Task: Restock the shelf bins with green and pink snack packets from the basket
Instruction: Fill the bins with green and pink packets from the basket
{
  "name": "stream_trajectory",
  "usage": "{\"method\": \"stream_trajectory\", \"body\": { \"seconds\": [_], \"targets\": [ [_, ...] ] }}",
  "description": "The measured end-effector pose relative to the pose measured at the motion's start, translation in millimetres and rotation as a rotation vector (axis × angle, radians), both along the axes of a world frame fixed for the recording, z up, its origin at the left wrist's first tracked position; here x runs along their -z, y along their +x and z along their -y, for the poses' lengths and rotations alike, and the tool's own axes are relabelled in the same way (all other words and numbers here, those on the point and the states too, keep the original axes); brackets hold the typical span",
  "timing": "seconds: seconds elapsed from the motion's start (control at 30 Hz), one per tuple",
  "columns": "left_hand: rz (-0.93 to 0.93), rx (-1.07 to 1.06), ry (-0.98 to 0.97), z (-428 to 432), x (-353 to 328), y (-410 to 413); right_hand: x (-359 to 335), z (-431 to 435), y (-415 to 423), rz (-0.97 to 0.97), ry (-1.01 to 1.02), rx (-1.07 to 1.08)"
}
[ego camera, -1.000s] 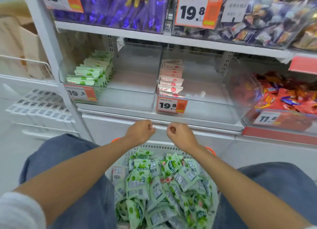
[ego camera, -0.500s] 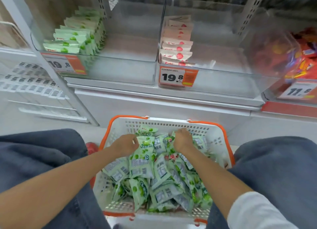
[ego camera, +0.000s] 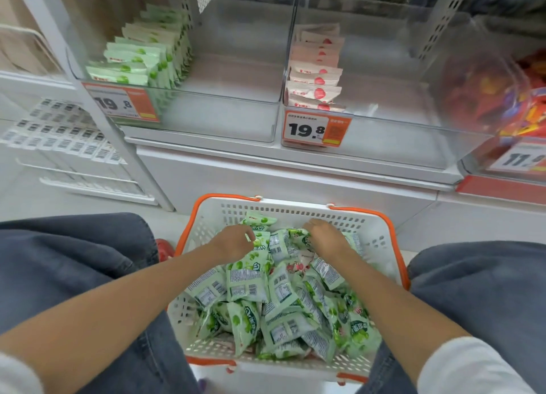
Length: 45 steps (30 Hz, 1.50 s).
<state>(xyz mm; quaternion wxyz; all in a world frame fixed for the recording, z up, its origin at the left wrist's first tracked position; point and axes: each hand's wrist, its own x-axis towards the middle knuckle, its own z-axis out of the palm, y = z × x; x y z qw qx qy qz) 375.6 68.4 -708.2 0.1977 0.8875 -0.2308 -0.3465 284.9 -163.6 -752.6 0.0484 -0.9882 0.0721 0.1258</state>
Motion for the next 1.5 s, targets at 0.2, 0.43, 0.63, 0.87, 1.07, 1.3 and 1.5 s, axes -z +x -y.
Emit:
{"method": "stream_trajectory", "body": {
  "seconds": [0.2, 0.43, 0.63, 0.87, 1.07, 1.3, 1.5],
  "targets": [
    [0.104, 0.06, -0.179, 15, -26, 11, -70, -32, 29, 0.092, 0.141, -0.198],
    [-0.009, -0.138, -0.398, -12, -100, 57, -185, -69, 72, 0.282, 0.719, 0.09],
    [0.067, -0.239, -0.535, -68, -166, 94, -247, -99, 118, 0.357, 0.647, -0.108],
    [0.387, -0.244, -0.546, -116, -227, 152, -310, -142, 198, 0.522, 0.657, -0.205],
    [0.586, -0.402, -0.608, -135, -230, 190, -324, -165, 254, 0.573, 0.697, -0.197],
    [0.602, -0.542, -0.754, -149, -233, 207, -303, -185, 275, 0.422, 0.494, -0.308],
    [0.508, -0.264, -0.575, -139, -247, 212, -287, -191, 276, 0.296, 0.607, -0.307]
  ]
}}
